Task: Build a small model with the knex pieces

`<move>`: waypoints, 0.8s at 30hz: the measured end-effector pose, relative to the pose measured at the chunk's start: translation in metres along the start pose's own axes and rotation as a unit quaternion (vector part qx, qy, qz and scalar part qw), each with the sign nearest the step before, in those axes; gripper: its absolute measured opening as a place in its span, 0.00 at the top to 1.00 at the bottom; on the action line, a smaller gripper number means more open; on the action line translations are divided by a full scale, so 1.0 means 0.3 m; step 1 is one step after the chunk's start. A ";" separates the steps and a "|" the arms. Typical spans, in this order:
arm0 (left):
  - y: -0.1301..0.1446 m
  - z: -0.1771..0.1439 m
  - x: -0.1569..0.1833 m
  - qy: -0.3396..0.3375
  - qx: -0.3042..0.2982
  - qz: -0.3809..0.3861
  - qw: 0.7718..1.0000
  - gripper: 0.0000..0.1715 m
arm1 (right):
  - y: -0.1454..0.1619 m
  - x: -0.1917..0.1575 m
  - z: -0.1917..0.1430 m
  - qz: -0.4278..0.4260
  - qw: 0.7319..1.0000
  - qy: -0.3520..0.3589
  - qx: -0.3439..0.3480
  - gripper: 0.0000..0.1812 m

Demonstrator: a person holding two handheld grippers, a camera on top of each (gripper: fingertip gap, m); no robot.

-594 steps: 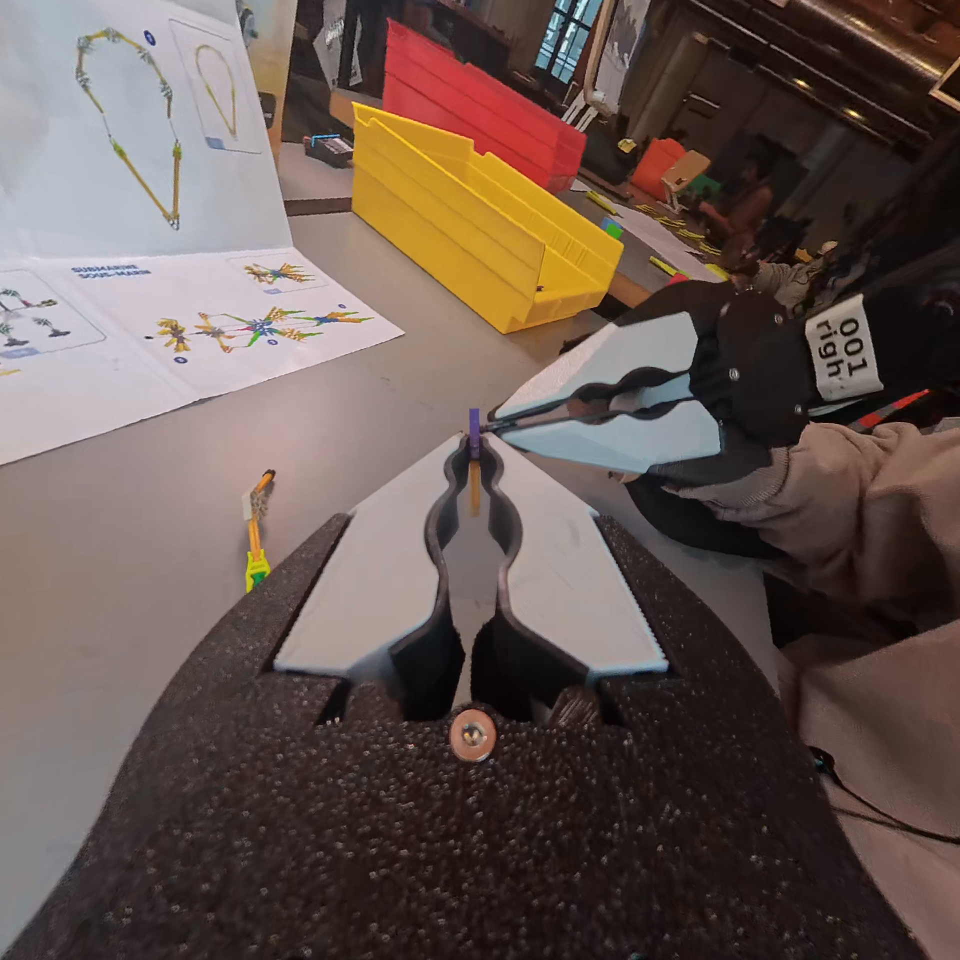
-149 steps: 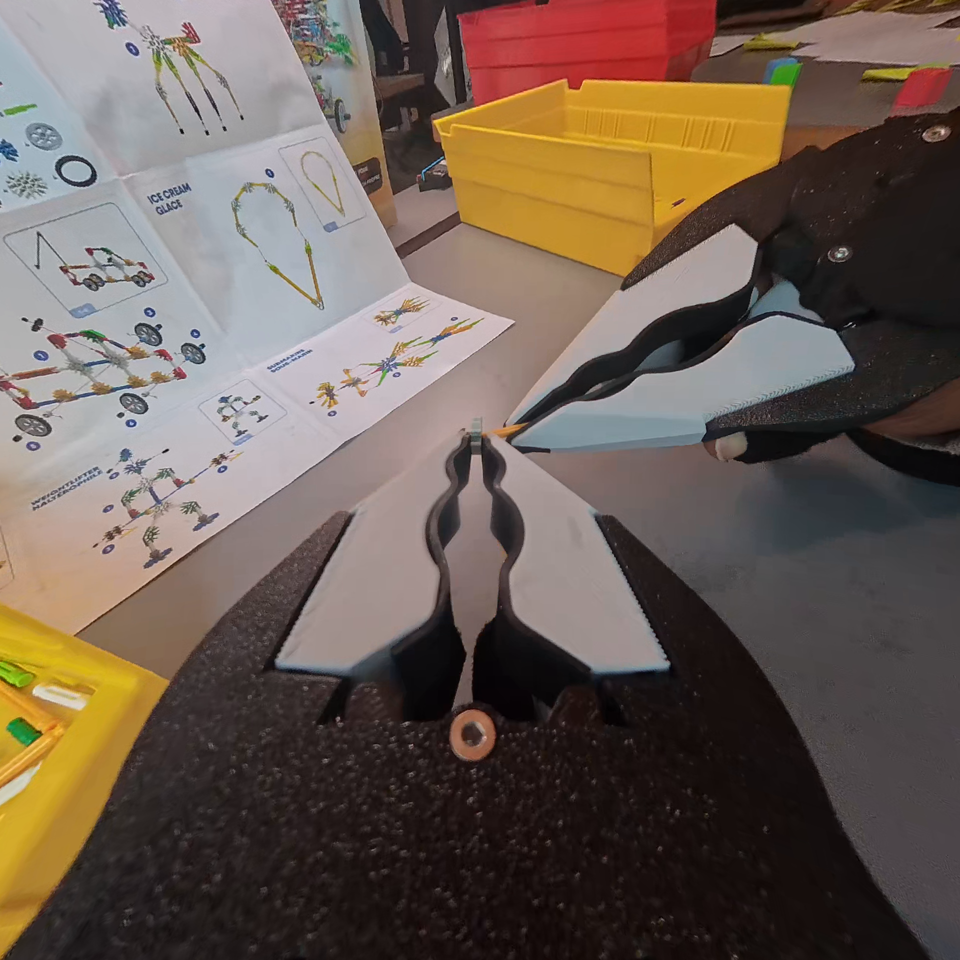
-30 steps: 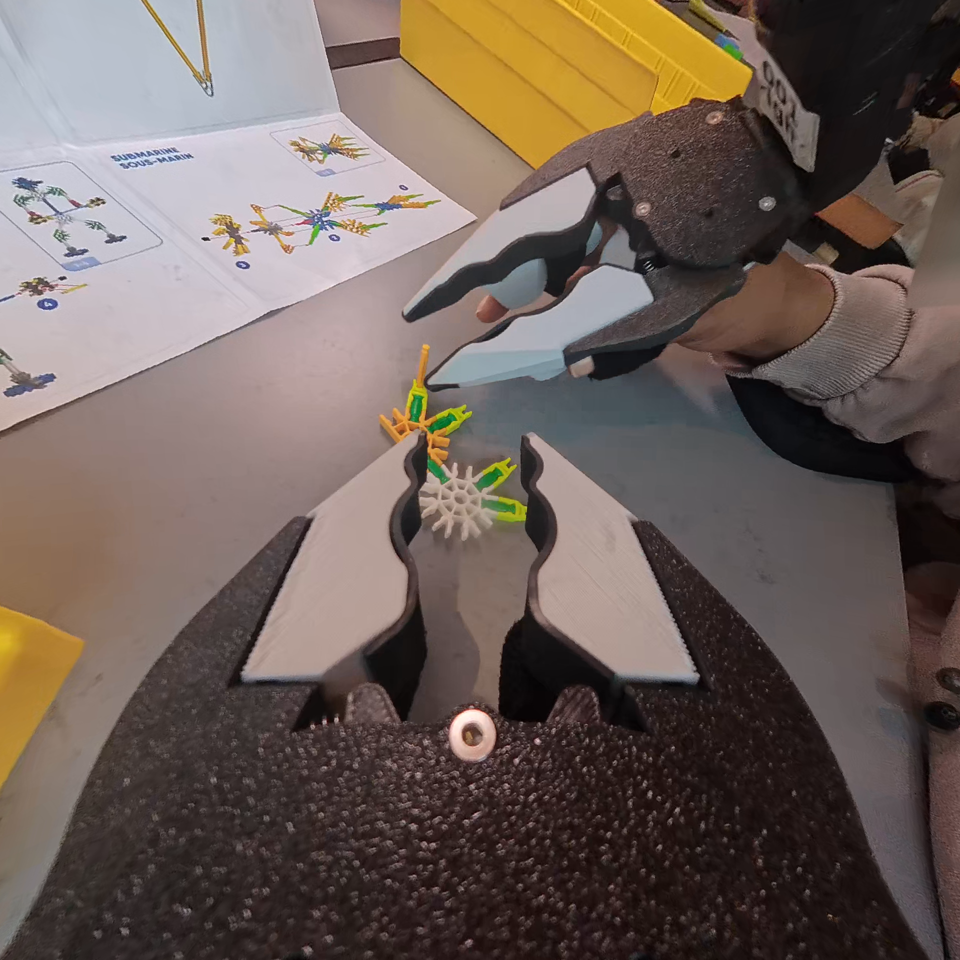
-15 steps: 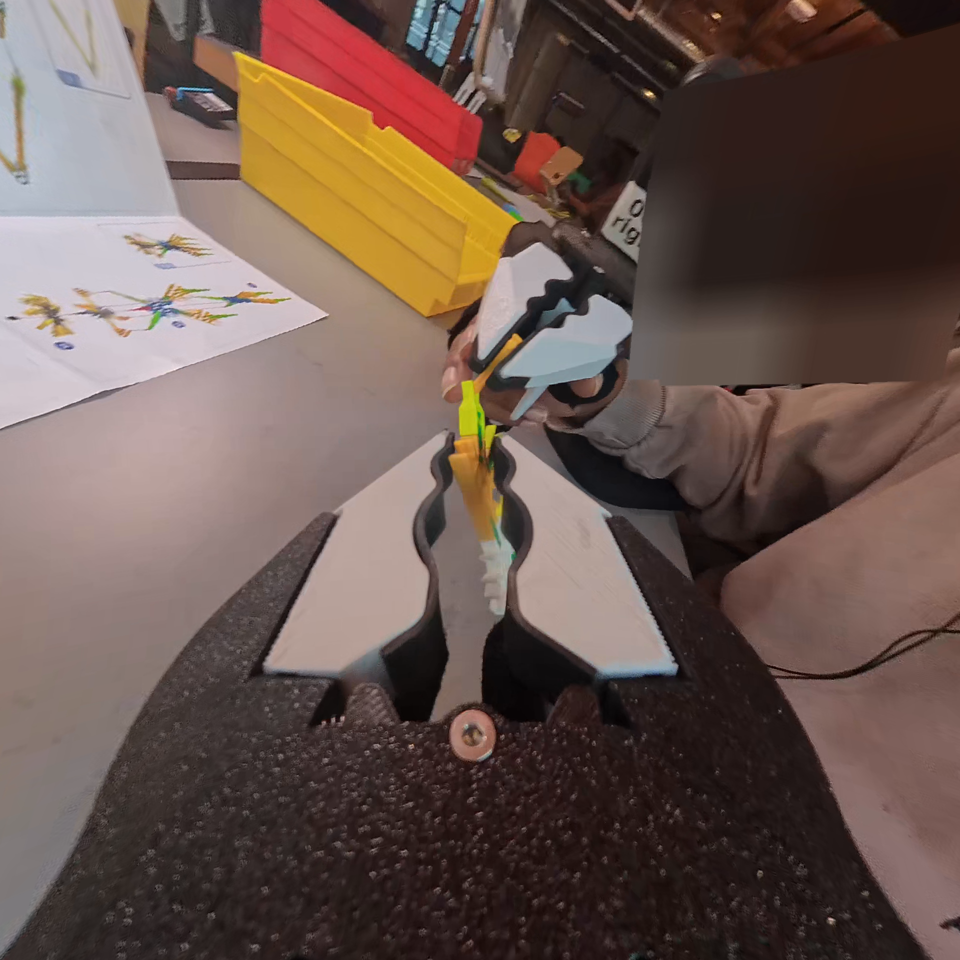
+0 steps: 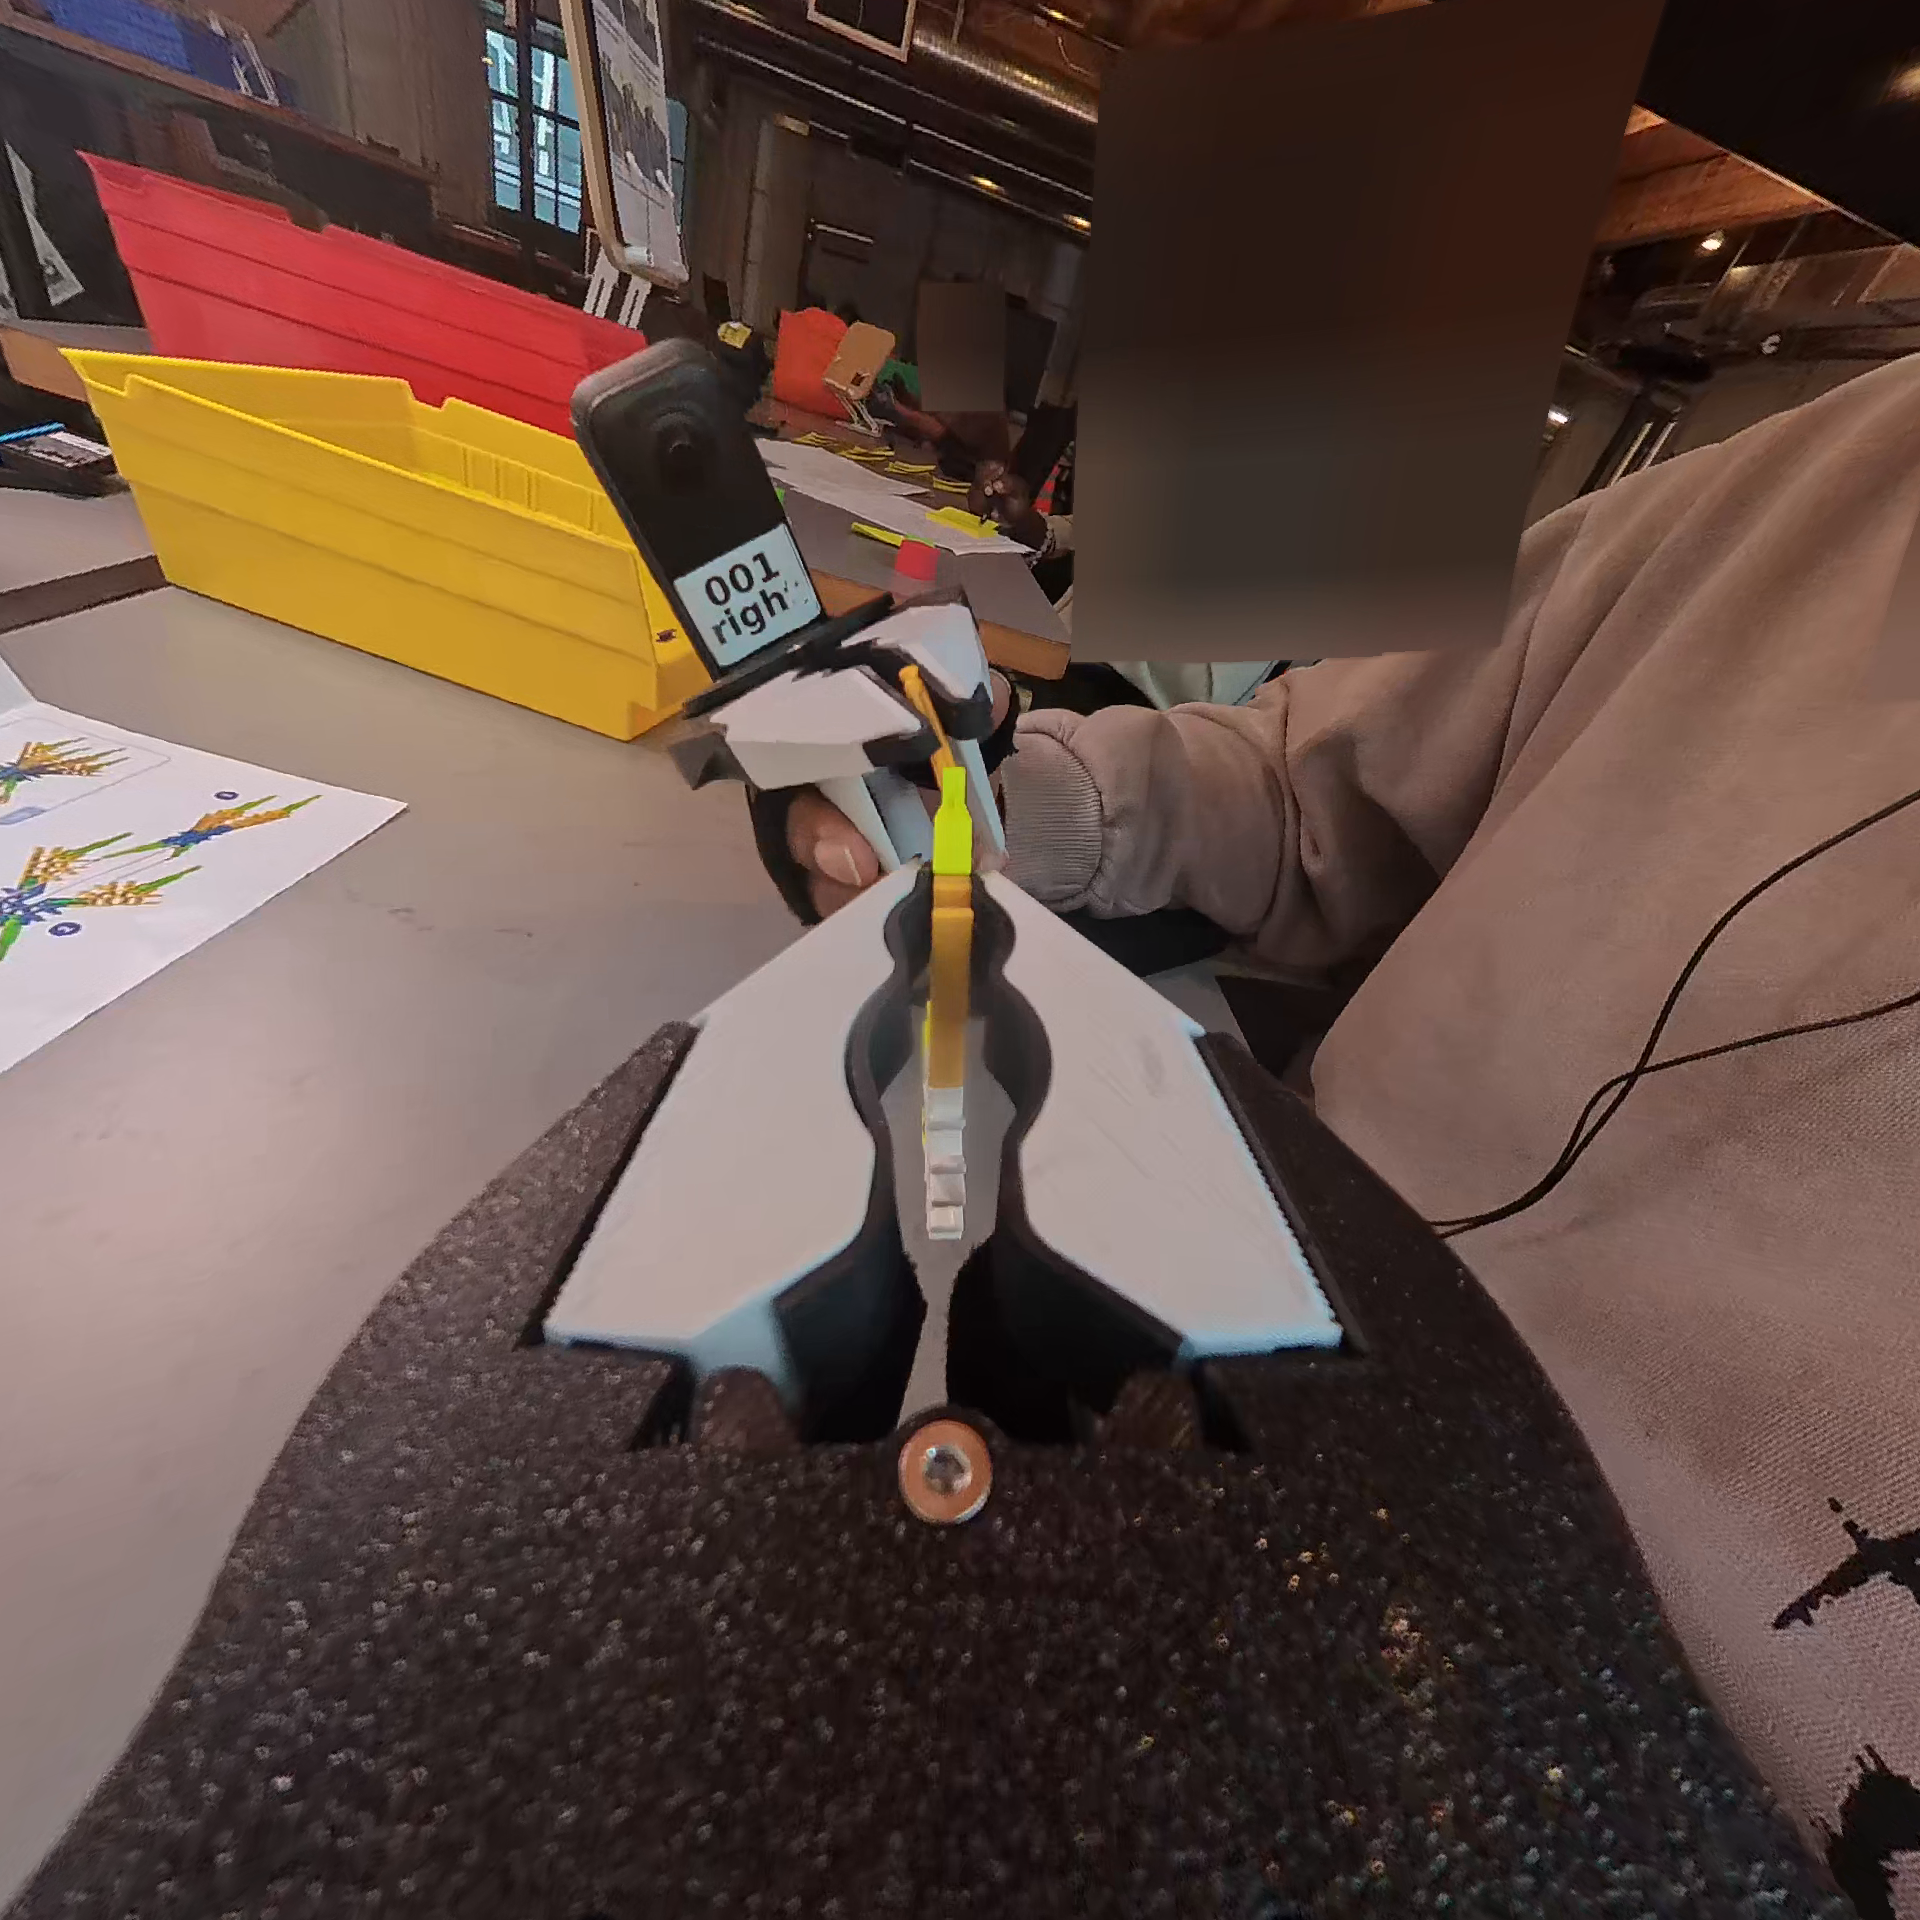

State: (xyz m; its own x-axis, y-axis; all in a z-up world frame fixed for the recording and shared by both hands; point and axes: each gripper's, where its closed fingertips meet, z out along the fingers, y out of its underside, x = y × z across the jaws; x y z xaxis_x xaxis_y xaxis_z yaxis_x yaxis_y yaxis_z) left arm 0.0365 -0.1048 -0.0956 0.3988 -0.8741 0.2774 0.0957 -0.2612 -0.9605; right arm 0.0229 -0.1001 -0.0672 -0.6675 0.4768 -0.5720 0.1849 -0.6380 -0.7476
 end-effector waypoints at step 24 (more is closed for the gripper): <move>0.037 -0.041 -0.179 -0.123 0.000 -0.077 0.989 0.97 | -0.447 0.093 -0.554 -0.411 0.730 0.545 0.032 0.99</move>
State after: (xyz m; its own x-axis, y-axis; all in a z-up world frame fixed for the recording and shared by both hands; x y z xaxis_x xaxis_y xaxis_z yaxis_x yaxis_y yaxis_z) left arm 0.0049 -0.0658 -0.1210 0.5889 -0.6984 0.4067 0.1730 -0.3827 -0.9075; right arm 0.0993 0.0991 -0.0390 0.4439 0.8899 0.1054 -0.0128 0.1239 -0.9922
